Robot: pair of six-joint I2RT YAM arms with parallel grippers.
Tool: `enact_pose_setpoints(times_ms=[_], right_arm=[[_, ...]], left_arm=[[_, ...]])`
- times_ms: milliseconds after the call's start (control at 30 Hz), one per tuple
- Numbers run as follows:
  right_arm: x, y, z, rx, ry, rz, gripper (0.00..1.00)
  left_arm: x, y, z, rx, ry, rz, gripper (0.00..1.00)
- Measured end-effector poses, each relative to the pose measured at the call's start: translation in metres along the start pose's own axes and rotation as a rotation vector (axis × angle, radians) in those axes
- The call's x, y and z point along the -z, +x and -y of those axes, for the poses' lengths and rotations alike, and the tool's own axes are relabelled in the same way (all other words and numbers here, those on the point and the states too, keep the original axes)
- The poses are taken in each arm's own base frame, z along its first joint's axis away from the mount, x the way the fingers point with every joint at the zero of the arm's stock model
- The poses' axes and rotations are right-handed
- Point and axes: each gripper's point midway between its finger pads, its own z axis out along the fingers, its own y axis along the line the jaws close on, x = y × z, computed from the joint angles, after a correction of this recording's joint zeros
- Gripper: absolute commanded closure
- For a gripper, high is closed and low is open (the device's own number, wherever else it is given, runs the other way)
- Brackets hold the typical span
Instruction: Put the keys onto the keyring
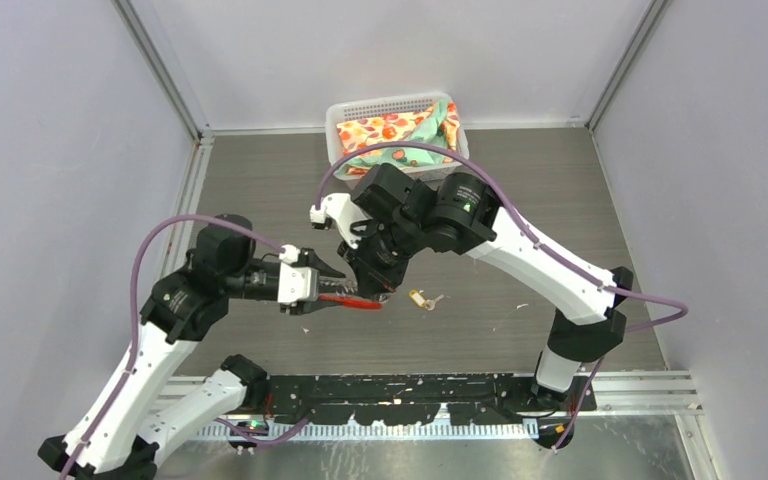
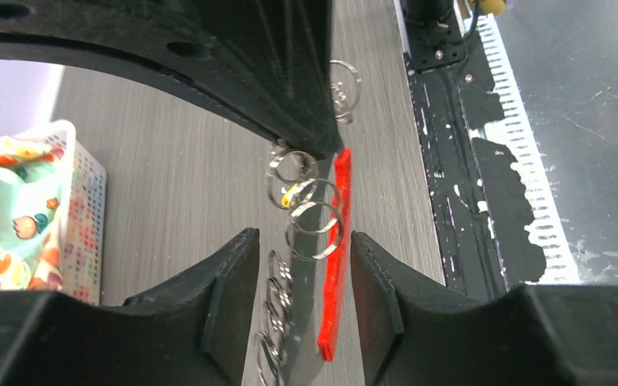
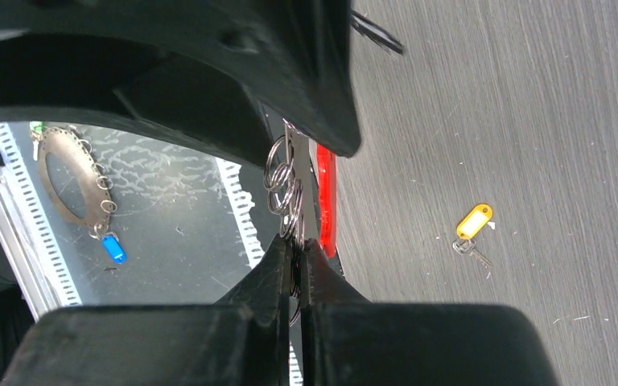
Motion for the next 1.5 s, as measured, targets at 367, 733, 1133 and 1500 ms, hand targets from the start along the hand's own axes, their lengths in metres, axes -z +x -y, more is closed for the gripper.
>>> enact_pose_setpoints(times_ms=[367,733,1133,1500], right_arm=[[-0.013,-0.006,0.001,0.020,-0.007,-0.022,0.79],[0.023,-0.033,0.020,-0.031,0.053,0.293,0.27],[0.194,-0.030,-0.013,-0.061,-0.025,1.067,0.26],[0.155,-0.065,-0.002,-0.179,-0.170,1.086,0.35]], left_arm=[[-0.007,0.019,0.000,0.084,0.030,-0.059,1.00],[-0.015,0.001,-0.006,0.232,-0.030,0.072,1.00],[-0.009,-0.103,-0.072,0.252,-0.174,0.430,1.00],[0.022,-0.164,-0.060,0.125,-0.148,0.588,1.00]])
